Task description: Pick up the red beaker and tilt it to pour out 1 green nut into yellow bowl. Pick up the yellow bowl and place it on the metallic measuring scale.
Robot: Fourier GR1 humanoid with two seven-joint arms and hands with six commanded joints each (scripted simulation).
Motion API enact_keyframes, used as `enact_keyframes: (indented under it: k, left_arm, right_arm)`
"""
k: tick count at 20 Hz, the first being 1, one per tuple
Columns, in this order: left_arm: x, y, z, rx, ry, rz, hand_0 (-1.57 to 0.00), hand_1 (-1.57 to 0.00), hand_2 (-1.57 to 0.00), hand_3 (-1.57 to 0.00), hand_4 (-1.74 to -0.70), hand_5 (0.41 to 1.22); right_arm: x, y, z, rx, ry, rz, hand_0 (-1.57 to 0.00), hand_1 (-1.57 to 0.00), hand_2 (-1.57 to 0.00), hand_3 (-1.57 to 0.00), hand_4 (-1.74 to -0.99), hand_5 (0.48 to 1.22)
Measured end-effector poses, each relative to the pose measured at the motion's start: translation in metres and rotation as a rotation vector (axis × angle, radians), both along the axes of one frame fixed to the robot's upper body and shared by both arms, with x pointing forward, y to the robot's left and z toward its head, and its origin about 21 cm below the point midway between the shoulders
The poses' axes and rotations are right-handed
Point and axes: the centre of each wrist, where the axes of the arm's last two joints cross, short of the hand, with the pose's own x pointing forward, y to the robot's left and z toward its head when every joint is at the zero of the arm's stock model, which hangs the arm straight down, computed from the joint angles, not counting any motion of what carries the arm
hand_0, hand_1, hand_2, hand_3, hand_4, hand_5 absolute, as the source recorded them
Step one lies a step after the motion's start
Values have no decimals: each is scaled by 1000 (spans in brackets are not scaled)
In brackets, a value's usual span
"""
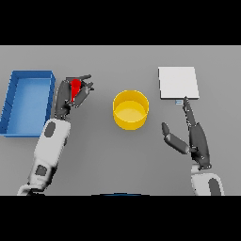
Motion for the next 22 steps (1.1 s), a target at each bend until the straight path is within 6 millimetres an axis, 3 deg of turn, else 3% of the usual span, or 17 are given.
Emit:
enact_keyframes:
  k: [3, 7, 13, 17, 20, 22]
  left_arm:
    - [7, 2, 27, 116, -36, -53, -1549, -1549, -1549, -1539, -1729, 1134]
    - [12, -4, 58, 435, -80, -160, -1559, -1560, -1560, -1555, -1735, 1132]
    - [10, -27, 73, 616, -70, -238, -1564, -1564, -1564, -1561, -1737, 1149]
    - [21, -55, 96, 938, -115, -325, -1568, -1568, -1568, -1567, -1739, 1177]
    - [27, -65, 106, 1170, -136, -408, -1569, -1570, -1569, -1569, -1740, 1199]
    - [33, -77, 115, 1320, -141, -466, -1570, -1570, -1570, -1570, -1647, 1207]
  right_arm:
    - [-2, -2, -5, -16, 11, -8, 1, 1, 1, 1, -1103, 656]
    - [0, -4, -1, -24, 2, -14, 1, 1, 1, 1, -1092, 663]
    - [-1, 1, 0, -21, 9, -5, 1, 1, 1, 1, -1096, 670]
    - [1, 2, 3, -20, -9, 13, 1, 1, 1, 1, -1056, 692]
    - [-2, 0, 2, -30, -14, 13, 1, 1, 1, 1, -1068, 689]
    - [1, 0, 3, -36, -10, 8, 1, 1, 1, 1, -1066, 684]
